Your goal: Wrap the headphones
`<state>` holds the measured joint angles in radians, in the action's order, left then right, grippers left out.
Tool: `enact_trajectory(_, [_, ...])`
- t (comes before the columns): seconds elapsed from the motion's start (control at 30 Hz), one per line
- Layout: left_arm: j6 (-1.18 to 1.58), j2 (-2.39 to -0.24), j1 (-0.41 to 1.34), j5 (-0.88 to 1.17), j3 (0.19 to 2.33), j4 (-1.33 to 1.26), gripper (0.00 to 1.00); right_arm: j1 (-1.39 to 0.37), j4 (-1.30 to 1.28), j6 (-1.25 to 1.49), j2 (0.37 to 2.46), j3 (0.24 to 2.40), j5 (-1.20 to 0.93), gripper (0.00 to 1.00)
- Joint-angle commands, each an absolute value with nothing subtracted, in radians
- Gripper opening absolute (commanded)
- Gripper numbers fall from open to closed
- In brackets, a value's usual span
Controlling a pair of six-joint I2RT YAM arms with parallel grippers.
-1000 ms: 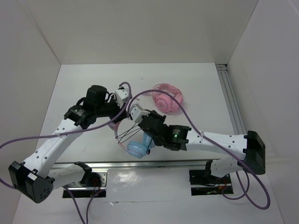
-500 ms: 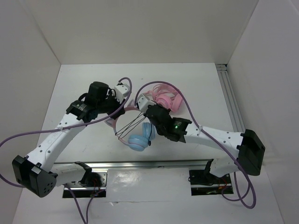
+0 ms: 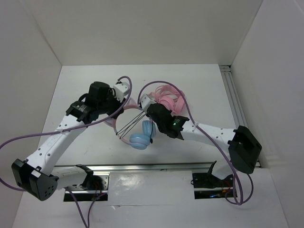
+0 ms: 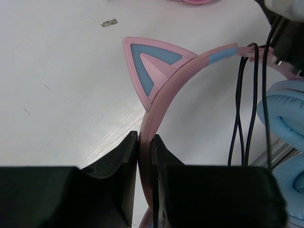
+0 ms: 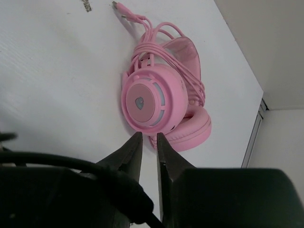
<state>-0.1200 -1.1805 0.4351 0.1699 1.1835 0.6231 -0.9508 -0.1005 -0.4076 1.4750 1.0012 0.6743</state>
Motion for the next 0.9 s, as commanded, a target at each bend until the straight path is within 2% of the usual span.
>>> enact_trajectory(0.0, [-0.043, -1.155, 0.419, 0.109, 1.253, 0.591, 0.0, -0.934, -0.061, -0.376, 1.474, 1.006, 0.67, 0.26])
enact_trajectory(0.2, [-0.031, -1.155, 0.396, 0.21, 1.273, 0.581, 0.0, -0.916, -0.074, -0.357, 1.474, 1.035, 0.586, 0.32])
enact_trajectory(0.33, [-0.031, -1.18, 0.396, 0.189, 1.273, 0.592, 0.0, -0.907, -0.072, -0.347, 1.451, 1.035, 0.545, 0.33])
enact_trajectory(0.5, [-0.031, -1.201, 0.387, 0.256, 1.264, 0.592, 0.0, -0.87, -0.103, -0.328, 1.466, 1.026, 0.491, 0.47])
enact_trajectory(0.73, [0.002, -1.22, 0.339, 0.232, 1.273, 0.581, 0.0, -0.851, -0.124, -0.298, 1.477, 1.048, 0.463, 0.51])
enact_trajectory(0.8, [0.023, -1.22, 0.309, 0.232, 1.273, 0.557, 0.0, -0.842, -0.136, -0.298, 1.464, 1.048, 0.443, 0.59])
enact_trajectory(0.87, [0.04, -1.229, 0.287, 0.28, 1.273, 0.54, 0.0, -0.842, -0.158, -0.288, 1.463, 1.048, 0.443, 0.61])
